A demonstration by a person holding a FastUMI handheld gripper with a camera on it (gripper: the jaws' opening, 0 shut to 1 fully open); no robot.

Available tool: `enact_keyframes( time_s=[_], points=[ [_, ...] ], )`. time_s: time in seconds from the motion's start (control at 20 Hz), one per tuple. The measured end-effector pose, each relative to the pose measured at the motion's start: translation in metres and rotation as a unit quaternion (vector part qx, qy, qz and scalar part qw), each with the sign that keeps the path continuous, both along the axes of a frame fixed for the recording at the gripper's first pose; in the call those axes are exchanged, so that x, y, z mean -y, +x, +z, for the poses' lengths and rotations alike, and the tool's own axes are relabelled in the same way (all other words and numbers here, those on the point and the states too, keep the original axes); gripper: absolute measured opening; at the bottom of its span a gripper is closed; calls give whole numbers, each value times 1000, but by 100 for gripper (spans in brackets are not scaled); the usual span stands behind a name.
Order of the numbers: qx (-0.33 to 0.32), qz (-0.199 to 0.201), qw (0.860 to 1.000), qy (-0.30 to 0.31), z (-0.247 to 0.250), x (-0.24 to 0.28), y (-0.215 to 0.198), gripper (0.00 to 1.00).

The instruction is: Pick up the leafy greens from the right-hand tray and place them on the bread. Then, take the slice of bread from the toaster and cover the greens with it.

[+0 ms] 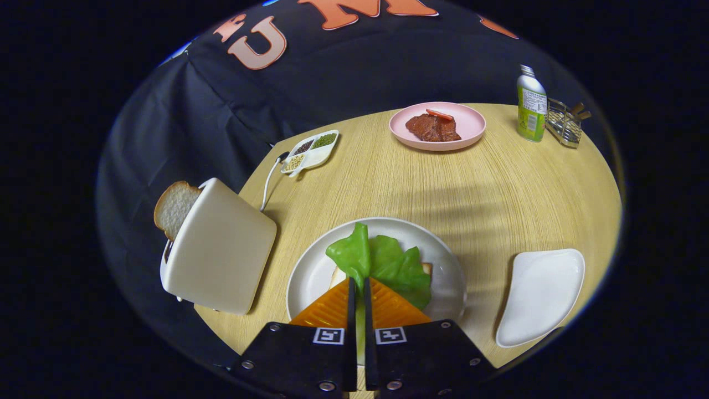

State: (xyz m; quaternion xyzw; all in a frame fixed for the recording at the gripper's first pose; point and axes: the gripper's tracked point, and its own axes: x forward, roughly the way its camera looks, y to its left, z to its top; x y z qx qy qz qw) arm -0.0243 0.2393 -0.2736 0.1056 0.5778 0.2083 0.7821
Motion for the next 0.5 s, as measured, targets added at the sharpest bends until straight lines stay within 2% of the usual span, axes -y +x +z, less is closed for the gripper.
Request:
enact_keyframes(
  time_s=[0.25,0.4,0.5],
  points=[
    [37,16,999,-9,19,-9,7,36],
    [51,34,998,-7,50,-21,3,47],
    [64,47,997,-6,71,-32,2,58]
  ],
)
